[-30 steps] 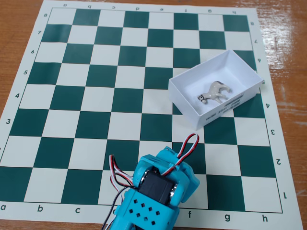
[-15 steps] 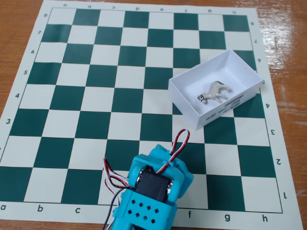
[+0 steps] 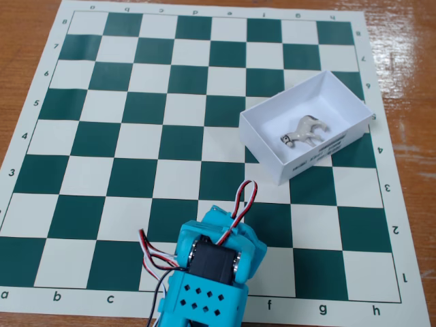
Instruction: Grab the toy horse and put it in the box.
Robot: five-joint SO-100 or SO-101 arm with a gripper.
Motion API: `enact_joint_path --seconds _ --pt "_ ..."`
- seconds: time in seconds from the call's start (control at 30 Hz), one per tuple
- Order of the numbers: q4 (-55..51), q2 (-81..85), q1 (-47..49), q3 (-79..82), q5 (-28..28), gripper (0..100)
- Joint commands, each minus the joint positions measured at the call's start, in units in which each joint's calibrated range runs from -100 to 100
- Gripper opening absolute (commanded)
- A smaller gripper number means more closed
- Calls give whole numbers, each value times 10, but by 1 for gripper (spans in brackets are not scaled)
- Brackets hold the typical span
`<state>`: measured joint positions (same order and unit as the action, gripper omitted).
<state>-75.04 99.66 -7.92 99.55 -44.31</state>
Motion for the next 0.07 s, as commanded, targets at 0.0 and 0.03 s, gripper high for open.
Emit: enact_joint_path --seconds 0.0,0.03 --pt "-3 3 6 5 -1 1" --pt "-3 3 6 5 -1 1"
